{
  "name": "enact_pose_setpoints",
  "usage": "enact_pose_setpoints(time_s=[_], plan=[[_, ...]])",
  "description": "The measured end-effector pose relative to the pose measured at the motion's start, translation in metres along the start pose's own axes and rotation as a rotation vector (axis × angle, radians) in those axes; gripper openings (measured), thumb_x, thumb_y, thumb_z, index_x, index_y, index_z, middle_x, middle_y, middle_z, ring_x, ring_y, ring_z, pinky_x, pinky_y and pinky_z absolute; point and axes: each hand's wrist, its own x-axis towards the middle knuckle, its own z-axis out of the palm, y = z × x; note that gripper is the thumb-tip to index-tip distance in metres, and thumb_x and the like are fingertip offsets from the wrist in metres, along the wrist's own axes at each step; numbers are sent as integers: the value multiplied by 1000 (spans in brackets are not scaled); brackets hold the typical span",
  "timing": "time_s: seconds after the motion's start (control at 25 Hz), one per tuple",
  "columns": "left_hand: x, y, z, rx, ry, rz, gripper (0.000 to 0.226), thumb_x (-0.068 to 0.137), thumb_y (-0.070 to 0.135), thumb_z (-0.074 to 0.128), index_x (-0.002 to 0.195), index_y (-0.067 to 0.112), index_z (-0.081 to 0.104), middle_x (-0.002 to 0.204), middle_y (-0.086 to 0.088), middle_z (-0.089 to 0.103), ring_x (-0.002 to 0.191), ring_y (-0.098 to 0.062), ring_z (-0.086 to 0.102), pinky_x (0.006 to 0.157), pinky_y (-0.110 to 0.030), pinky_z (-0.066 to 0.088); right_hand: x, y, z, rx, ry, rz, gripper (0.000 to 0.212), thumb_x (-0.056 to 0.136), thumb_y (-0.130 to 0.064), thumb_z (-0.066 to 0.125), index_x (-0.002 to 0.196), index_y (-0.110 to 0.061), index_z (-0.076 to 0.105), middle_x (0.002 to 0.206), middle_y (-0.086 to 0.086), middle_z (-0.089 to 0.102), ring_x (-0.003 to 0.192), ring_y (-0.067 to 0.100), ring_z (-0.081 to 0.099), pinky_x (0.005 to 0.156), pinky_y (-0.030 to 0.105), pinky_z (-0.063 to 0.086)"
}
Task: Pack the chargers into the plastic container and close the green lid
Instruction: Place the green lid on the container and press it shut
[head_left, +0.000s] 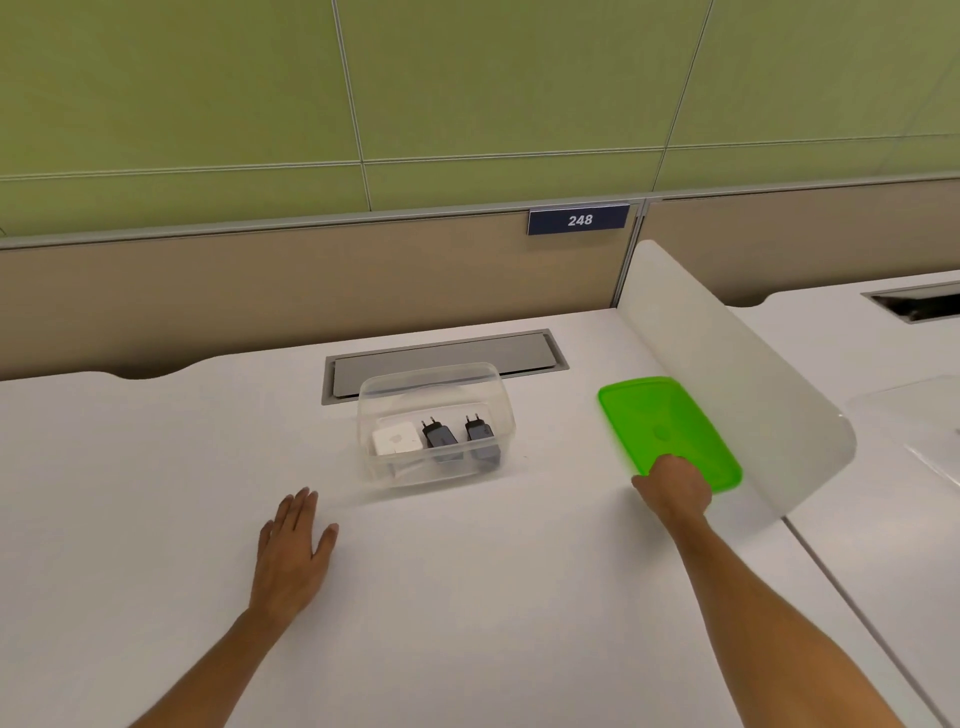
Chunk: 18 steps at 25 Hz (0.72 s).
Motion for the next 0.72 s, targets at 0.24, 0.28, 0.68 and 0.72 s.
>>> enact_pose_setpoints(time_s=[0.24, 0.28, 0.68, 0.72], plan=[[15, 53, -13, -147, 96, 106, 58, 96, 31, 44, 147, 13, 23, 155, -4, 24, 145, -17, 12, 118, -40, 11, -3, 6, 7, -78, 3, 4, 24, 79, -11, 55, 101, -11, 66, 107, 10, 66, 104, 31, 61, 82, 34, 50], [16, 59, -14, -165, 107, 120, 58, 96, 30, 44, 147, 14, 22, 155, -3, 24, 145, -17, 12, 118, -40, 12, -3, 8, 9, -96, 11, 5, 25, 80, -10, 54, 102, -11, 66, 108, 9, 65, 106, 30, 60, 83, 34, 49], [19, 102, -16, -236, 151, 275, 61, 91, 43, 36, 145, 16, 26, 153, -2, 29, 139, -6, 12, 117, -41, 18, 8, -20, -26, 103, 345, -13, 16, 84, -7, 53, 97, -3, 61, 102, 17, 65, 100, 36, 56, 84, 40, 41], [20, 106, -17, -239, 149, 278, 61, 91, 43, 36, 145, 17, 27, 153, -3, 29, 140, -7, 12, 117, -42, 18, 11, -27, -34, 160, 386, -34, 14, 86, -8, 53, 97, -3, 61, 99, 19, 66, 97, 37, 59, 83, 41, 42]])
